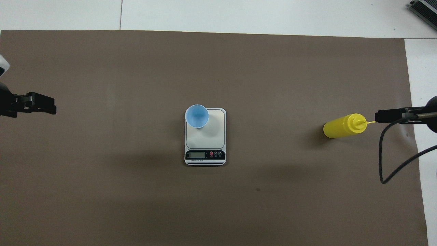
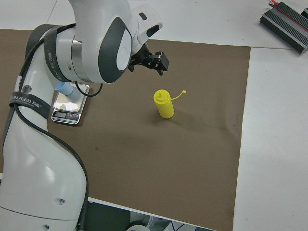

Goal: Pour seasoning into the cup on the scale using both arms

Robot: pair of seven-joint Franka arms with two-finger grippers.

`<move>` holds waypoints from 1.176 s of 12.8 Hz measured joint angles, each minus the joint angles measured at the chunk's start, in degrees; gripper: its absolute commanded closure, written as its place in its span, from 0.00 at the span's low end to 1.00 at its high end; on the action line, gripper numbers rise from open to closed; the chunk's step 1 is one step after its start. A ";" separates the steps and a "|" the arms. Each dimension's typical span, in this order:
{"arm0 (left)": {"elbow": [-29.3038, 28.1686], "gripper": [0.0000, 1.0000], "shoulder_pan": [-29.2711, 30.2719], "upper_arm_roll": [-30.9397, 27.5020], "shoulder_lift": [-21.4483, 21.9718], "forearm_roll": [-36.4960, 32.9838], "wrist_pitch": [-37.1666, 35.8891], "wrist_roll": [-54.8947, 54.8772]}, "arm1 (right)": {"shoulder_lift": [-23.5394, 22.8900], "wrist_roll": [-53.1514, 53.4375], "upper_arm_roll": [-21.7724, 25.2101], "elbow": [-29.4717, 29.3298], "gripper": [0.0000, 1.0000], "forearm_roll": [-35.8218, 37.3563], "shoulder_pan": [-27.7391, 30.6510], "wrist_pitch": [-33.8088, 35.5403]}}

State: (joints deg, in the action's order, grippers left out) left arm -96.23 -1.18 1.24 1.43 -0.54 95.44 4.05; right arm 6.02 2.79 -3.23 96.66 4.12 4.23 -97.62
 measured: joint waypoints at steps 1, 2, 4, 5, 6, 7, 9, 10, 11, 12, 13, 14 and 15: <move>0.00 0.00 0.00 0.00 0.00 0.00 0.00 0.00 | -0.86 0.10 -0.03 -2.01 0.00 0.60 -0.51 1.56; 0.00 0.00 0.00 0.00 0.00 0.00 0.00 0.00 | -1.64 0.44 -0.03 -3.72 0.00 0.83 -0.97 2.50; 0.00 0.00 0.00 0.00 0.00 0.00 0.00 0.00 | -2.73 2.04 -0.04 -5.42 0.00 0.86 -1.25 2.99; 0.00 0.00 0.00 0.00 0.00 0.00 0.00 0.00 | -3.19 2.67 -0.03 -5.85 0.00 0.86 -1.23 2.99; 0.00 0.00 0.00 0.00 0.00 0.00 0.00 0.00 | -3.60 4.27 -0.04 -6.24 0.00 0.86 -1.23 2.99; 0.00 0.00 0.00 0.00 0.00 0.00 0.00 0.00 | -3.86 7.13 -0.04 -6.30 0.00 0.86 -1.26 2.99; 0.00 0.00 0.00 0.00 0.00 0.00 0.00 0.00 | -4.02 11.27 -0.04 -5.93 0.00 0.85 -1.63 3.61; 0.00 0.00 0.00 0.00 0.00 0.00 0.00 0.00 | -4.02 11.96 -0.09 -5.64 0.00 0.41 -1.80 3.89; 0.00 0.00 0.00 0.00 0.00 0.00 0.00 0.00 | -4.03 12.51 -0.10 -5.36 0.00 -0.56 -1.75 3.92; 0.00 0.00 0.00 0.00 0.00 0.00 0.00 0.00 | -4.07 12.60 -0.10 -5.16 0.00 -1.21 -1.61 3.92; 0.00 0.00 0.00 0.00 0.00 0.00 0.00 0.00 | -4.11 12.60 -0.09 -4.94 0.00 -1.47 -1.56 3.92; 0.00 0.00 0.00 0.00 0.00 0.00 0.00 0.00 | -4.11 12.60 -0.09 -4.69 0.00 -1.53 -1.57 3.92; 0.00 0.00 0.00 0.00 0.00 0.00 0.00 0.00 | -4.12 12.60 -0.09 -4.46 0.00 -1.55 -1.57 3.92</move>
State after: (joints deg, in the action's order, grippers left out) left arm -96.23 -1.18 1.24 1.43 -0.54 95.44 4.05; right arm 1.91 15.39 -3.32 92.21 2.57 2.66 -93.69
